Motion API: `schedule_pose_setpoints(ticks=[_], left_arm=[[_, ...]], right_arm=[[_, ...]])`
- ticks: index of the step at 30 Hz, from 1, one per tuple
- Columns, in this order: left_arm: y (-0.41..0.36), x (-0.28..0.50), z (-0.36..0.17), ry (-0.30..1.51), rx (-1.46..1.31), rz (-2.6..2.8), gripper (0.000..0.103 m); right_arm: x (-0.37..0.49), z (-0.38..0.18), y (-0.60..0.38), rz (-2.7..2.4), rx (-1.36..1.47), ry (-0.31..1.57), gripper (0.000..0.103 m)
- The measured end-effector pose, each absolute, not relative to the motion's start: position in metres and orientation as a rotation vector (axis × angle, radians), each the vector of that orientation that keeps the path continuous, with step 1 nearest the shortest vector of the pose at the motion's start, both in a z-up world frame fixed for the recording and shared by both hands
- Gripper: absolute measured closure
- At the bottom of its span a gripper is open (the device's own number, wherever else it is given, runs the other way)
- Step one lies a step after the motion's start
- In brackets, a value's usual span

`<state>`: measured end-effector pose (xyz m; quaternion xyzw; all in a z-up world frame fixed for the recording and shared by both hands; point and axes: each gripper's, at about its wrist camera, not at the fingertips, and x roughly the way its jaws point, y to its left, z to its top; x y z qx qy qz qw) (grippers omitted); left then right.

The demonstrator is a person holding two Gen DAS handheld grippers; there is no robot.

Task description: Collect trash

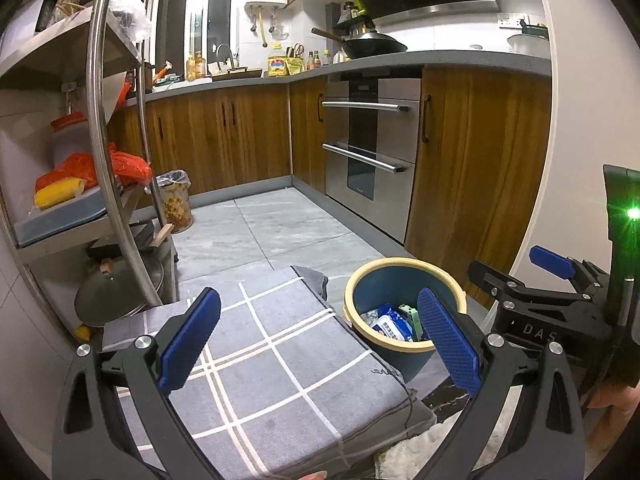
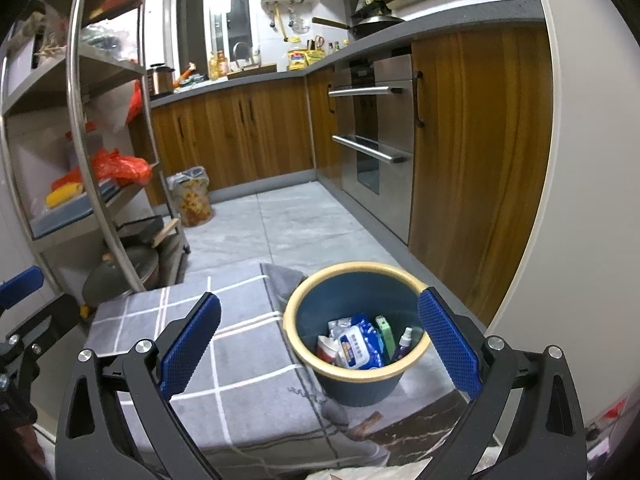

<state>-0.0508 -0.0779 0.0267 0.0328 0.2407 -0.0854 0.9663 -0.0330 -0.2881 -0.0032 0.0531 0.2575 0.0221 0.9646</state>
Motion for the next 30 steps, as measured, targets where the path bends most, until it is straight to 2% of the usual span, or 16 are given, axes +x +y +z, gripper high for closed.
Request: schedule_pose_setpoints(ticks=[30], left_arm=[[-0.0803,-0.0538,0.0273,0.487,0.075,-0.188,0.006]], right_arm=[[-0.0336,-0.0029,-0.2895,0.041,0.107,0.522,0.005]])
